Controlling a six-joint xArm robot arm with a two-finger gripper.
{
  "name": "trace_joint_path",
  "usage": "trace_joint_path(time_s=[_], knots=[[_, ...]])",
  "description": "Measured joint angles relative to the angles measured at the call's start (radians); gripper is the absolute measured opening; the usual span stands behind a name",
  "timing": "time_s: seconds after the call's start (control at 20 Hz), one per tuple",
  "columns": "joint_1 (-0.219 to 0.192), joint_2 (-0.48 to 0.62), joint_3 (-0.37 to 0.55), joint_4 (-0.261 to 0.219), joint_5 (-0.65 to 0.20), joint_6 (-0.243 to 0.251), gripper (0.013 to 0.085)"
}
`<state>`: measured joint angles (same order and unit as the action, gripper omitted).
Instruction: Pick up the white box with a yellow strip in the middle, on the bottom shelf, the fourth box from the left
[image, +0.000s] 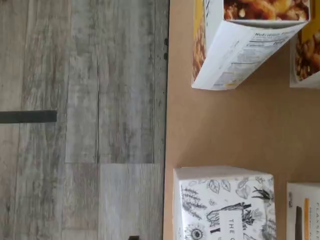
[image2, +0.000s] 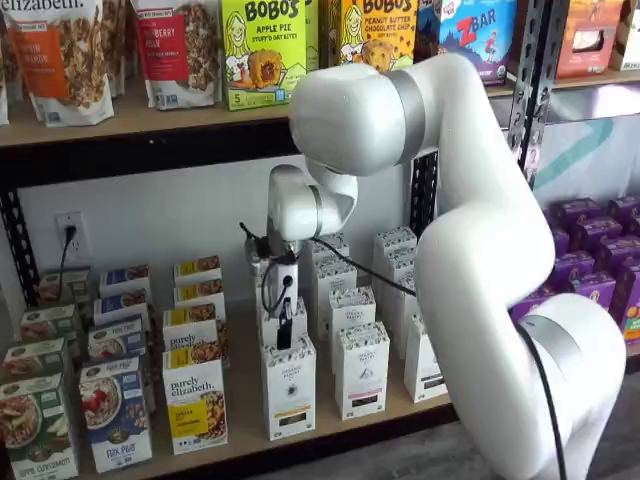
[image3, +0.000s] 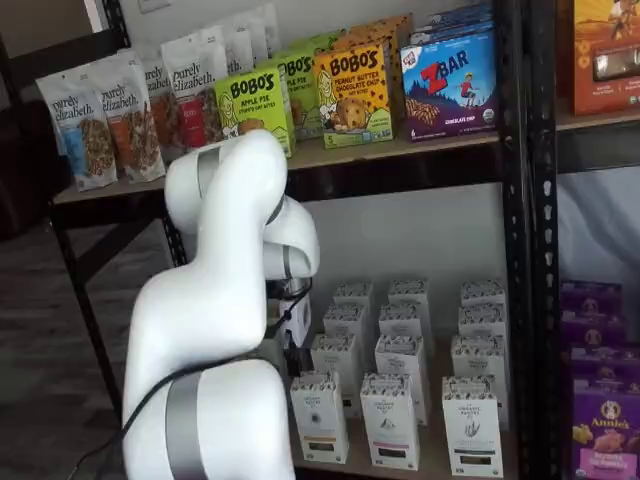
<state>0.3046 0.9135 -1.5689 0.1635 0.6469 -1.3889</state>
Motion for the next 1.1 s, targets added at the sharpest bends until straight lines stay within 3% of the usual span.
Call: trace_joint_path(time_s=[1.1], knots=[[-0.018,0.174,-0.151,-0.083,0.006,0.048,0.085]])
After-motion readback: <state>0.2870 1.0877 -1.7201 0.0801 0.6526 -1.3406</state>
